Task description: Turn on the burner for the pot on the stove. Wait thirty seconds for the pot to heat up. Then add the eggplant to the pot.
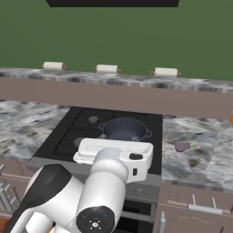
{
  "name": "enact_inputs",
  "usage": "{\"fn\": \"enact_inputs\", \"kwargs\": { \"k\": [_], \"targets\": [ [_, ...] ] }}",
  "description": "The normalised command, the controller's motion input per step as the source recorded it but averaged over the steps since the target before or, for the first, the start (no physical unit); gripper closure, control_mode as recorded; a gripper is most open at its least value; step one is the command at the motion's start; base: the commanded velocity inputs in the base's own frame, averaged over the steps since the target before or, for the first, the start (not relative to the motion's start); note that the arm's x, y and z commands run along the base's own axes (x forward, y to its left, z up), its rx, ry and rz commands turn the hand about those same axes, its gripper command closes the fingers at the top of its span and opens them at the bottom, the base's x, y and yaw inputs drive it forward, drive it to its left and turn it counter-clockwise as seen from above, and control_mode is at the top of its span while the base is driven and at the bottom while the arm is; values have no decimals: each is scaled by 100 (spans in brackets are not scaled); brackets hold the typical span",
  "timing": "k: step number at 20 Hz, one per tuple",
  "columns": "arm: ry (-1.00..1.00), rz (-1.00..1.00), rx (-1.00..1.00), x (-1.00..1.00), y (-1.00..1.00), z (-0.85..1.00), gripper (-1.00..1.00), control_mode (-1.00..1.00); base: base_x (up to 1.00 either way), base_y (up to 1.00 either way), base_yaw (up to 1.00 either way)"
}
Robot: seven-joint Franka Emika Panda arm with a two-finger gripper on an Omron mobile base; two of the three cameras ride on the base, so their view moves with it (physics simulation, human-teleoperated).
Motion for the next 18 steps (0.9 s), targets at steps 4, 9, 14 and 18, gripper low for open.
{"fn": "enact_inputs", "kwargs": {
  "k": [4,9,14,18],
  "targets": [
    [0,0,0,0,0,0,-100,-100,0,0,0],
    [0,0,0,0,0,0,-100,-100,0,0,0],
    [0,0,0,0,0,0,-100,-100,0,0,0],
    [0,0,0,0,0,0,-100,-100,0,0,0]
  ]
}}
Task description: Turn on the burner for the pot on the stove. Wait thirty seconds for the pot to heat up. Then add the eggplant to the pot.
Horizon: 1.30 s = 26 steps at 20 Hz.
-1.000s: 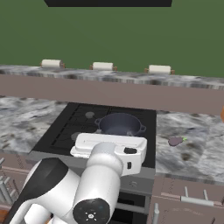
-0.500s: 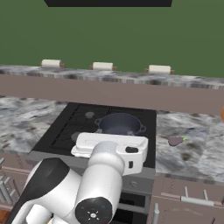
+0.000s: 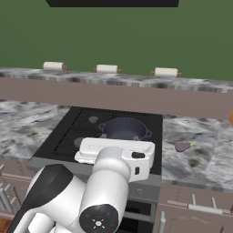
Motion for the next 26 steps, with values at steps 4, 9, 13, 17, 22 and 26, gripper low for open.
{"fn": "enact_inputs", "kwargs": {
  "k": [4,9,13,17,22,26],
  "targets": [
    [0,0,0,0,0,0,-100,-100,0,0,0],
    [0,0,0,0,0,0,-100,-100,0,0,0],
    [0,0,0,0,0,0,-100,-100,0,0,0],
    [0,0,0,0,0,0,-100,-100,0,0,0],
    [0,0,0,0,0,0,-100,-100,0,0,0],
    [0,0,0,0,0,0,-100,-100,0,0,0]
  ]
}}
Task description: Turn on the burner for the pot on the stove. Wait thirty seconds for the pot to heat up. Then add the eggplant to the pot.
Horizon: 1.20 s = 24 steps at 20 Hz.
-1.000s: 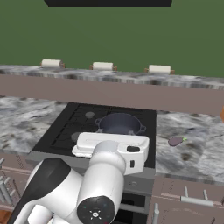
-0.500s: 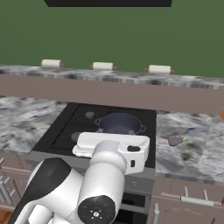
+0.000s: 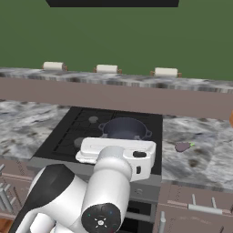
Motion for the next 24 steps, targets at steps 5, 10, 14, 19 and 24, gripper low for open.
{"fn": "enact_inputs", "kwargs": {
  "k": [5,10,14,19,24],
  "targets": [
    [0,0,0,0,0,0,-100,-100,0,0,0],
    [0,0,0,0,0,0,-100,-100,0,0,0],
    [0,0,0,0,0,0,-100,-100,0,0,0],
    [0,0,0,0,0,0,-100,-100,0,0,0],
    [0,0,0,0,0,0,-100,-100,0,0,0]
  ]
}}
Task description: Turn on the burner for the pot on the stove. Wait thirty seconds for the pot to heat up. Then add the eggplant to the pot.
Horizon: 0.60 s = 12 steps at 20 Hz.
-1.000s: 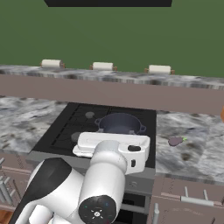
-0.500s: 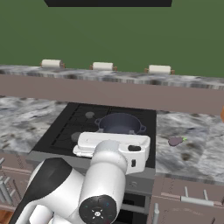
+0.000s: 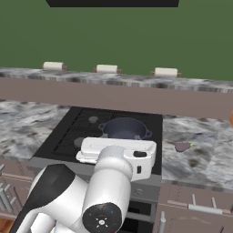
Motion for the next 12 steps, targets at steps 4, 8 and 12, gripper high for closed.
{"fn": "enact_inputs", "kwargs": {
  "k": [4,8,12],
  "targets": [
    [0,0,0,0,0,0,-100,-100,0,0,0],
    [0,0,0,0,0,0,-100,-100,0,0,0],
    [0,0,0,0,0,0,-100,-100,0,0,0]
  ]
}}
